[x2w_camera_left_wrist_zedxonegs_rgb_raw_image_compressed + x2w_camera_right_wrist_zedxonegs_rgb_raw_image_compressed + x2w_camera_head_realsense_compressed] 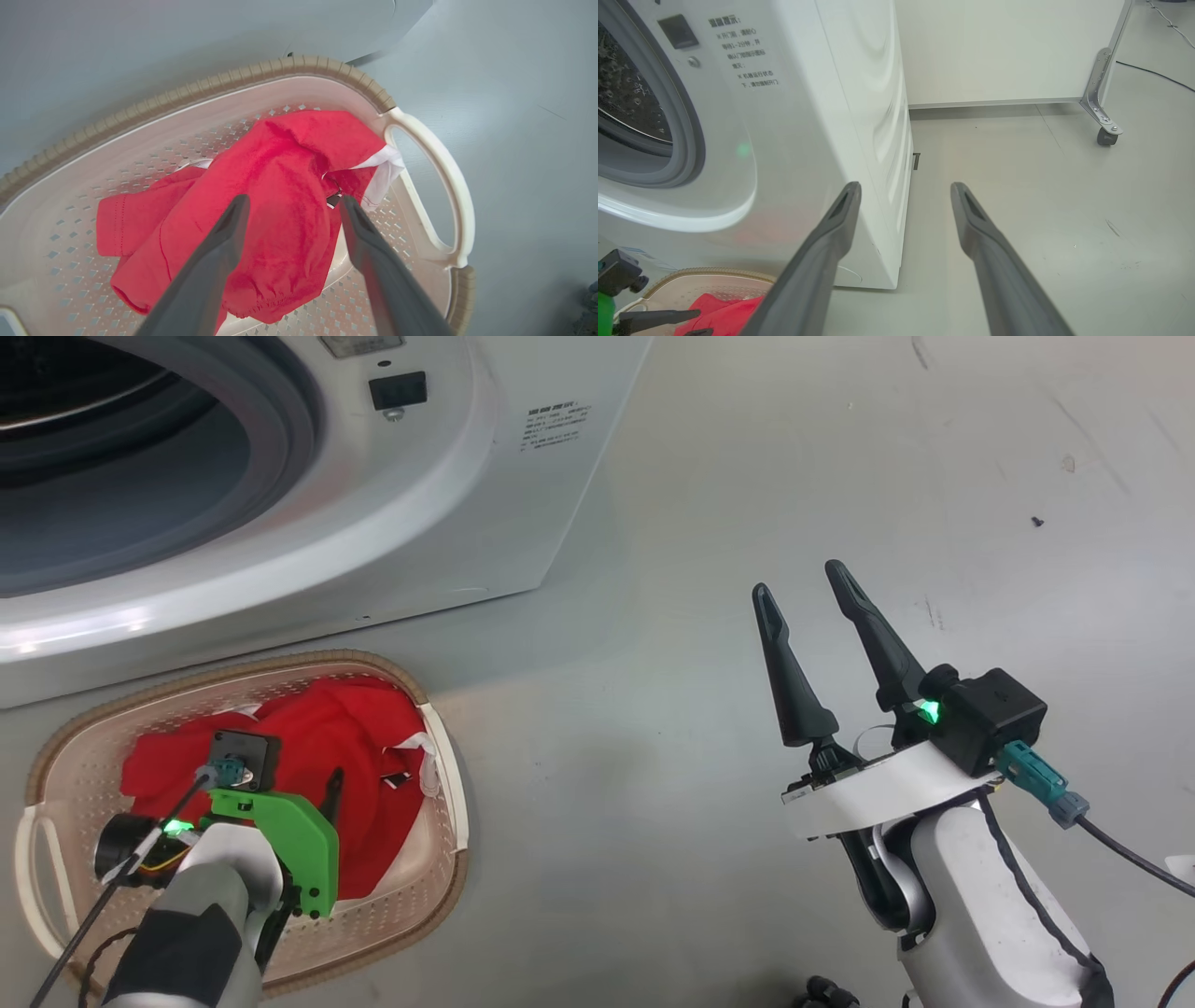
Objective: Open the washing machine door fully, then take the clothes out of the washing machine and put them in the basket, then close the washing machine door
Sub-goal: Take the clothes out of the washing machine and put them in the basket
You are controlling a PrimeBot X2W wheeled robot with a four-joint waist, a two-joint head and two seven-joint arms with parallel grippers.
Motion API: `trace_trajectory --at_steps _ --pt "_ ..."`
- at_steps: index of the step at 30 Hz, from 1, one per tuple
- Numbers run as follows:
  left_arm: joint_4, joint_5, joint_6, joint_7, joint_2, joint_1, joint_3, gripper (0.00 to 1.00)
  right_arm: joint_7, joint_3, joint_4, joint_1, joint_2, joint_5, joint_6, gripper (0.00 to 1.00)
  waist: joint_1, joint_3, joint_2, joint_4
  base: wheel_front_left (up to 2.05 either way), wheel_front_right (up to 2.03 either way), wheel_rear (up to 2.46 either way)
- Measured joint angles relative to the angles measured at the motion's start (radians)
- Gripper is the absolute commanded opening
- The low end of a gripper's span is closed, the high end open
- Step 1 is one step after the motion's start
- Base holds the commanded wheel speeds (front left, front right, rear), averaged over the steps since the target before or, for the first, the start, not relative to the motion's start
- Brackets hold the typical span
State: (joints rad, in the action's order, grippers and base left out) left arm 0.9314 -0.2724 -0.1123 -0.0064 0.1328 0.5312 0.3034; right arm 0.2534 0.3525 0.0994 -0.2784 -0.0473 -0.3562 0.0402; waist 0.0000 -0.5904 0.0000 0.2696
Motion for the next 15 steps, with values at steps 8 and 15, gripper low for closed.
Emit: trace_trajectory --at_steps 8,15 --pt "0.014 -0.017 -0.008 -0.076 -0.026 0.002 -0.007 1.0 0.0 -0.029 0.017 0.0 0.0 0.009 0.001 1.0 0.0 0.056 0.0 -0.033 0.0 0.0 0.0" --pt "0.013 -0.055 -0.008 -0.167 -0.05 0.002 -0.026 1.0 0.0 -0.068 0.043 0.001 -0.001 0.027 0.003 1.0 0.0 0.123 0.0 -0.071 0.0 0.0 0.0"
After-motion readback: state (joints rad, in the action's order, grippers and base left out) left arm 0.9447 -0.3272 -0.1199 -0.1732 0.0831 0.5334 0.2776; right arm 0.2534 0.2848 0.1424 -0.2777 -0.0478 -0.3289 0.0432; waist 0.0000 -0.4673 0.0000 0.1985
